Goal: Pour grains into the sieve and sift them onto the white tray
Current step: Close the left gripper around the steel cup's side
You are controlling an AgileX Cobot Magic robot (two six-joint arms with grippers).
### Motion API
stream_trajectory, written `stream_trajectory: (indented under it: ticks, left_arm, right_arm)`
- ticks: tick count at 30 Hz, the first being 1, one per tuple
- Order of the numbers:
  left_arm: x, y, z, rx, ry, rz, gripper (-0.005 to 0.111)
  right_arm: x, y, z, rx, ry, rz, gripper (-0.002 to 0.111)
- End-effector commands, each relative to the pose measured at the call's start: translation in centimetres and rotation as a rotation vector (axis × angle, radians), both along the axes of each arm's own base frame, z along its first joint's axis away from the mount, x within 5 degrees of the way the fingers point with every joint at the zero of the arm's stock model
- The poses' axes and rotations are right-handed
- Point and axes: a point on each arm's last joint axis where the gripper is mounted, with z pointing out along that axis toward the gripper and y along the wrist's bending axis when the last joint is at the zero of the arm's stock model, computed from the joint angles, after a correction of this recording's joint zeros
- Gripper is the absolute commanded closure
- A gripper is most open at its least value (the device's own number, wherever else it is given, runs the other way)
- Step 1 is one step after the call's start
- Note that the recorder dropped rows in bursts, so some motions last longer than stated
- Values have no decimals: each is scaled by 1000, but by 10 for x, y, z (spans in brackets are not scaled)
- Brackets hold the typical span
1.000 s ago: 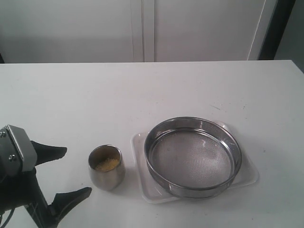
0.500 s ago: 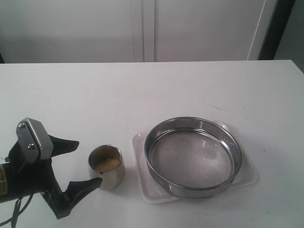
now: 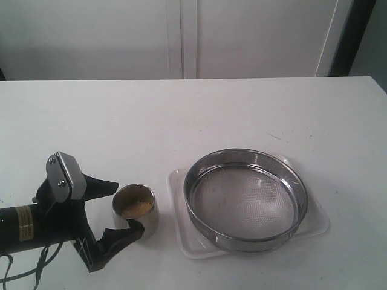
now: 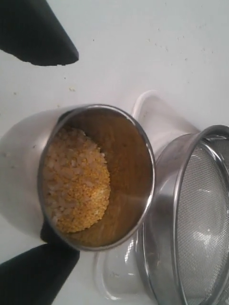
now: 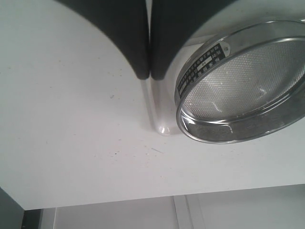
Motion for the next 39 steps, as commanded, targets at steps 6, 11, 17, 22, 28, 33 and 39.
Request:
stream_trajectory:
  ticks: [6,11,17,22,28,33,39]
  left_arm:
    - [13,-13,-12,-8,11,-57,2]
    - [18,-25,-15,-10,2,-94,2]
    - [27,-30,-21,-12,3,-94,2]
    - [30,-31,-25,-9,10,-96,2]
    - [33,-32,-24,-13,0,-94,2]
    - [33,-32,-24,-13,0,-94,22]
    - [33,-32,-24,-13,0,-94,80]
  right_arm:
    - [0,0,-1,-1,-13,0,108]
    - [0,0,-1,-1,-13,0,108]
    - [0,0,-1,-1,-13,0,108]
    - [0,0,-1,-1,-13,0,108]
    - [0,0,-1,-1,-13,0,108]
    - [0,0,-1,-1,-13,0,108]
    - [0,0,-1,-1,-13,0,108]
